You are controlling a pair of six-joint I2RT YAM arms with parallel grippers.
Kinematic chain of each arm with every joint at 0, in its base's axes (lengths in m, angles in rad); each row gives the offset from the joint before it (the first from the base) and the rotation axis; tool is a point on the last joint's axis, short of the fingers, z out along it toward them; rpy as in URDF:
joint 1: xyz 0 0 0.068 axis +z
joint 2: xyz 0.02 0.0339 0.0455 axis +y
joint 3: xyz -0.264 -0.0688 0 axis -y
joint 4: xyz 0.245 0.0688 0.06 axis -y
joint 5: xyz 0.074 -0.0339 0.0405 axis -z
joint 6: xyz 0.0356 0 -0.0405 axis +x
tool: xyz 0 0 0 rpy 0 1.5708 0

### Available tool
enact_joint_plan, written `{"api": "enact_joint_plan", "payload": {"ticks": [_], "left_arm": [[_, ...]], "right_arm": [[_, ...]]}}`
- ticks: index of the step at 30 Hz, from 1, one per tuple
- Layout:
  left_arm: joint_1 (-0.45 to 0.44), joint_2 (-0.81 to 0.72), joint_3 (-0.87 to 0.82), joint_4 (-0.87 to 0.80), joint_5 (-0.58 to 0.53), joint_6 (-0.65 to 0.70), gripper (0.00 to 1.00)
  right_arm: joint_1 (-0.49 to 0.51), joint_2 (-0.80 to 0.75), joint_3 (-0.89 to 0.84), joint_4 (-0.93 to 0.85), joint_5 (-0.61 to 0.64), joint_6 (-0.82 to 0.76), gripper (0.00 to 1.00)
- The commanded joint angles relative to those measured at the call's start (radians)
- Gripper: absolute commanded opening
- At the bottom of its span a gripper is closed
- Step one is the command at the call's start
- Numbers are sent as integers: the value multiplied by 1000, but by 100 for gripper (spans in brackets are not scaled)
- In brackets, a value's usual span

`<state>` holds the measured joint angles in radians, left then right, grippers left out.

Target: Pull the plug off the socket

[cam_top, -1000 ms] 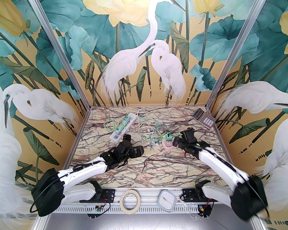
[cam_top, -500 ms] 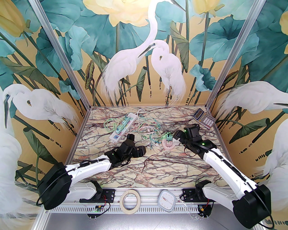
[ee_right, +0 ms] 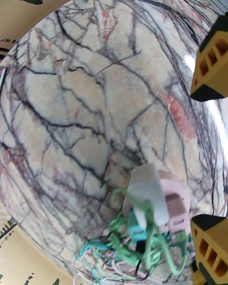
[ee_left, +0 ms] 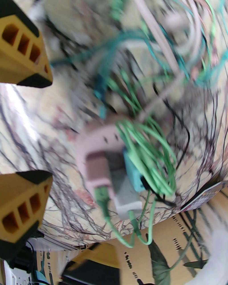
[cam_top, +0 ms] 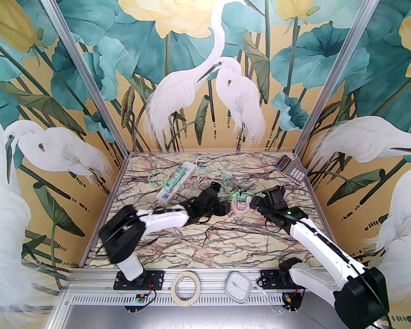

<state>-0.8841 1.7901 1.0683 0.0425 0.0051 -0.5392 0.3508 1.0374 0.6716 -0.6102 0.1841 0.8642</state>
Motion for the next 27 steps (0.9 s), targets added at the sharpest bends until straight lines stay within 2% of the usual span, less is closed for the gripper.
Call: {"api": "enact_joint_plan", "payload": {"ticks": [1,2,3,4,9,12,15,17,20,23,26,27], "left_arm": [[4,82,112,-68,-41,60,59],[7,106,143,-89,-62,58,58],[15,126,177,-108,-72,55,51],[24,138,199,-123,-78,50,49],[89,186,293,-145,-44,33,46],[108,250,396,-166,2,68,44],[108,361,551,-251,58,124,44],[108,435,651,-303,90,151,40],[108,520,740,-359,155,171,39],[97,533,724,-360,186,186,38],[74,491,643,-325,203,207,37],[65,471,606,-312,204,211,34]], "right_arm": [[-6,-25,-41,19,-1,14,90],[-6,-32,-51,19,-2,18,90],[-6,-39,-62,18,-3,23,90],[-6,-47,-72,22,-8,28,90],[-6,-70,-137,78,-64,38,86],[-6,-48,-151,103,-70,42,86],[-6,-12,-147,118,-74,40,86],[-6,15,-139,129,-75,36,86],[-7,69,-120,140,-66,18,86],[-19,130,-102,155,-58,-5,87],[-49,205,-79,172,-38,-37,87],[-60,227,-68,176,-38,-50,87]]}}
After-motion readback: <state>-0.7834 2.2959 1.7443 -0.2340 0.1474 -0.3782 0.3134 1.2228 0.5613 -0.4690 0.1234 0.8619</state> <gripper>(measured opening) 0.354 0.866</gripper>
